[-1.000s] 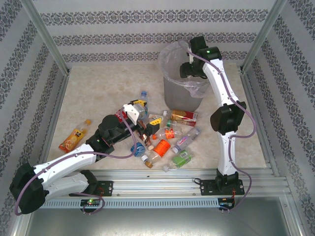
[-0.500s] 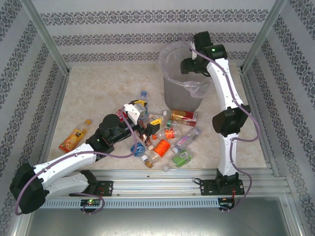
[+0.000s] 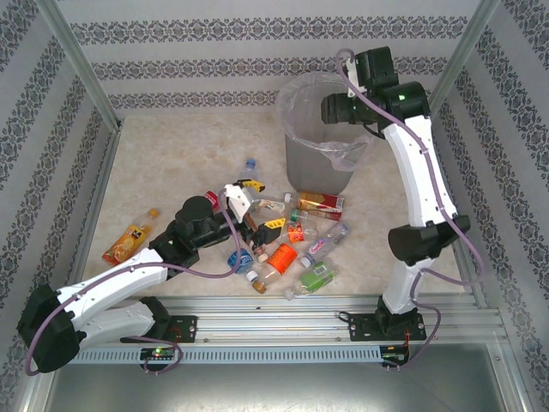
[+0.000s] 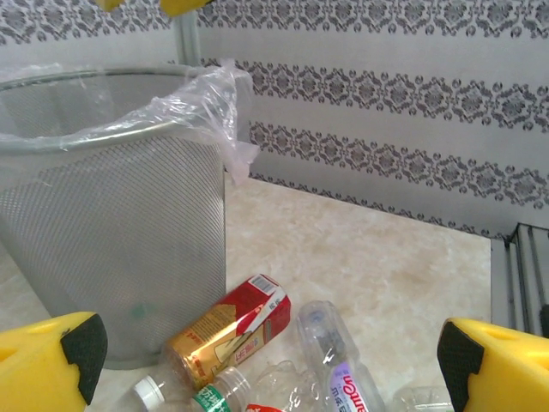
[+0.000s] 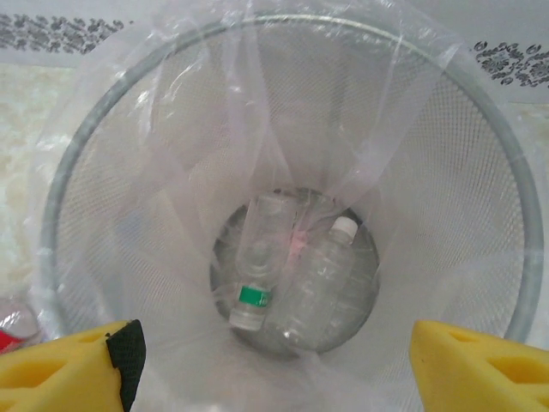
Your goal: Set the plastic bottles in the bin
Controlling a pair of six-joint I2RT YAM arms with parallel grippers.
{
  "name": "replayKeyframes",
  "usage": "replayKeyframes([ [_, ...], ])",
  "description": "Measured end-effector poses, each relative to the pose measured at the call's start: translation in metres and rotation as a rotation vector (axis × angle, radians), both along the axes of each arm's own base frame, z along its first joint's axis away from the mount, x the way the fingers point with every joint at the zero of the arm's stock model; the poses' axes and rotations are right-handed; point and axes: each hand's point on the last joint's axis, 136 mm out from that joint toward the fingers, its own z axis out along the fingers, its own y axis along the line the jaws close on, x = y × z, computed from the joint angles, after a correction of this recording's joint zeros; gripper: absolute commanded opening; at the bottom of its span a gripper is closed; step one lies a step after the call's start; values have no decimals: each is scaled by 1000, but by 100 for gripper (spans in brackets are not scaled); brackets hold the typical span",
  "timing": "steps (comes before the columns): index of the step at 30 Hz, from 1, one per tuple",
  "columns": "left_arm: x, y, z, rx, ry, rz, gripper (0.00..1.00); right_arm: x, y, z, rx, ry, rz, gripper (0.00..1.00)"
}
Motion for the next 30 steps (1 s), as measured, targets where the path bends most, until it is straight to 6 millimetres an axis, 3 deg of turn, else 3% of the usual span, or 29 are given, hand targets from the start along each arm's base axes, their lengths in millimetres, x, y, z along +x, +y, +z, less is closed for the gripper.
replayKeyframes([
  [8, -9, -3, 1, 135, 65, -47, 100, -77, -1, -25, 79, 60, -55, 84],
  [13, -22, -2, -17, 243, 114, -108, 100, -122, -6, -53, 155, 113, -129, 84],
  [21, -46, 0, -54, 386, 163, -223, 100, -180, -5, -118, 203, 256, -244, 87],
  [30, -63, -5, -87, 476, 243, -307, 100, -224, 8, -188, 168, 435, -317, 92],
])
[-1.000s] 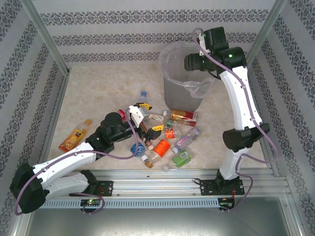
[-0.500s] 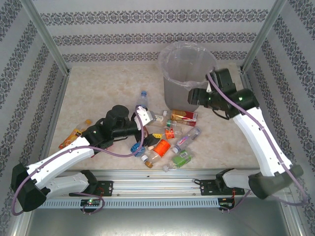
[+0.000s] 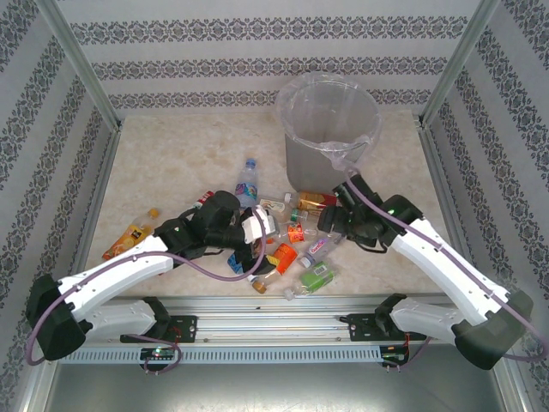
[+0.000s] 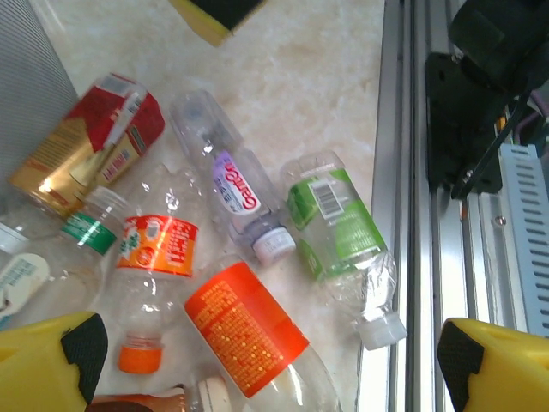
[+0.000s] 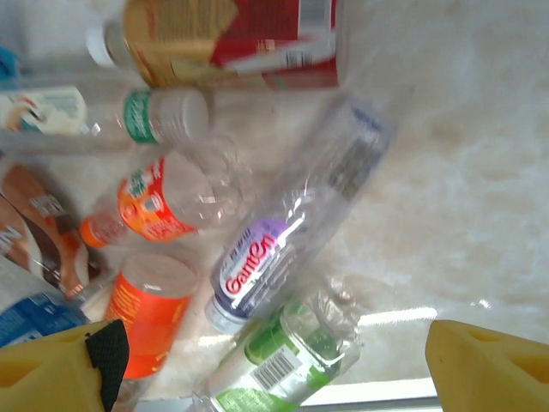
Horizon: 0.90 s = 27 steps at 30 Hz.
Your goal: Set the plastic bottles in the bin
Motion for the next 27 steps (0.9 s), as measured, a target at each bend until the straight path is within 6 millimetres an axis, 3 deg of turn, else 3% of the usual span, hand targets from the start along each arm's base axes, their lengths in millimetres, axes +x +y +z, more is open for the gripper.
replayKeyframes([
  [6, -3, 1, -8, 30, 11, -14, 100, -25, 10, -42, -1, 102, -37, 98],
  [17, -4, 1, -9, 35, 5, -20, 100, -65, 10, -97, 29, 201, -154, 97],
  [27, -4, 1, -9, 35, 5, -21, 100, -65, 41, -118, 108, 229, -154, 95],
])
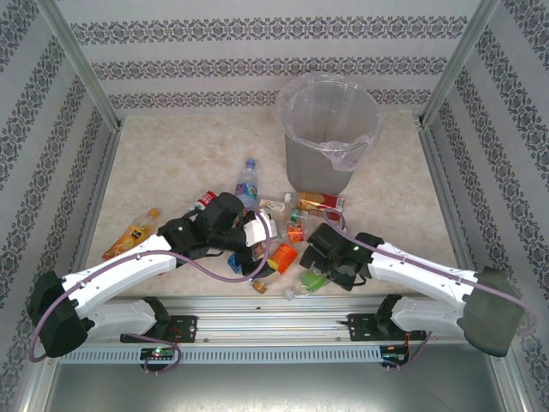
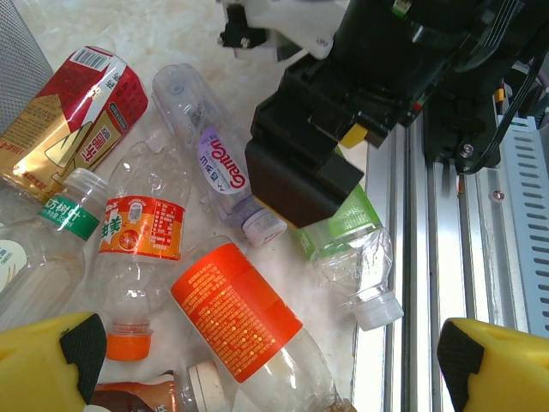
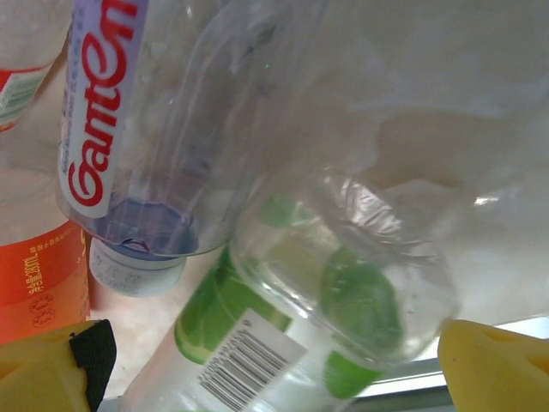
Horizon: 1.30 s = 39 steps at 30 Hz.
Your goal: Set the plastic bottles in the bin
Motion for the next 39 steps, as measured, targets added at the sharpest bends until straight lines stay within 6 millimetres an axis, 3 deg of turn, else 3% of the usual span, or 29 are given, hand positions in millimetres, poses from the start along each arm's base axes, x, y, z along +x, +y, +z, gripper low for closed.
replayKeyframes([
  [8, 0, 0, 0, 0, 0, 0, 100, -4, 13, -12, 19, 9, -9, 84],
  [19, 0, 0, 0, 0, 0, 0, 100, -10, -5, -34, 23, 5, -116, 73],
  [26, 0, 0, -1, 2, 1, 1, 100, -4, -14, -31, 56, -52, -173, 62],
  [32, 1, 0, 0, 1, -1, 5, 100, 13, -42, -14, 101, -137, -287, 58],
  [39, 2, -2, 2, -11, 6, 16, 100, 30, -90, -2, 85, -211, -421, 57],
])
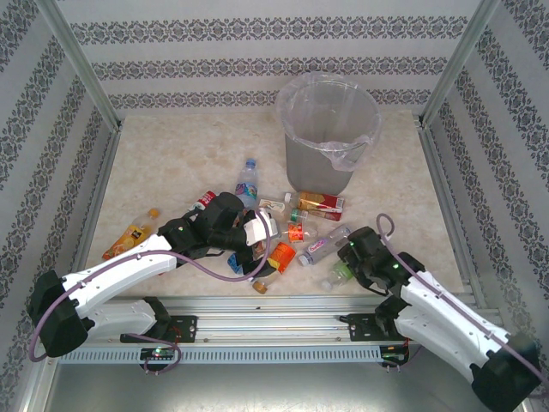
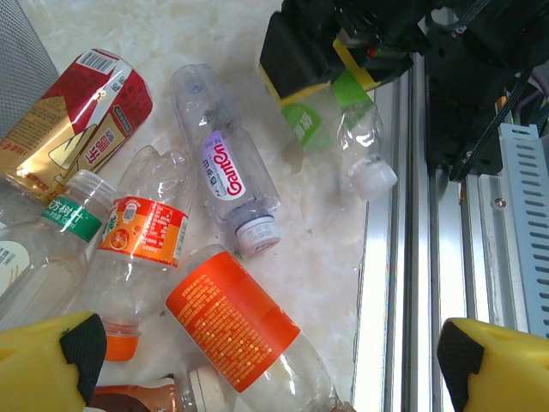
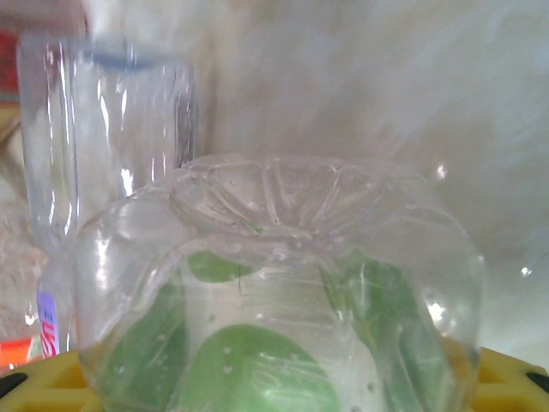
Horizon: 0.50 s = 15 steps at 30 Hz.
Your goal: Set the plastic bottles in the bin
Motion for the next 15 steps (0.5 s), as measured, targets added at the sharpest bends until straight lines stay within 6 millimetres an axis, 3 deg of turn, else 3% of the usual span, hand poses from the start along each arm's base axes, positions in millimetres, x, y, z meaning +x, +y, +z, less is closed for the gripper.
replayKeyframes([
  [5, 2, -2, 2, -12, 5, 11, 100, 5, -25, 7, -46, -2, -31, 57],
  [8, 3, -2, 1, -10, 12, 24, 100, 16, -36, 23, -71, -26, -37, 57],
  [15, 12, -5, 6, -46, 4, 74, 100, 54, -64, 85, -154, -158, -32, 55],
])
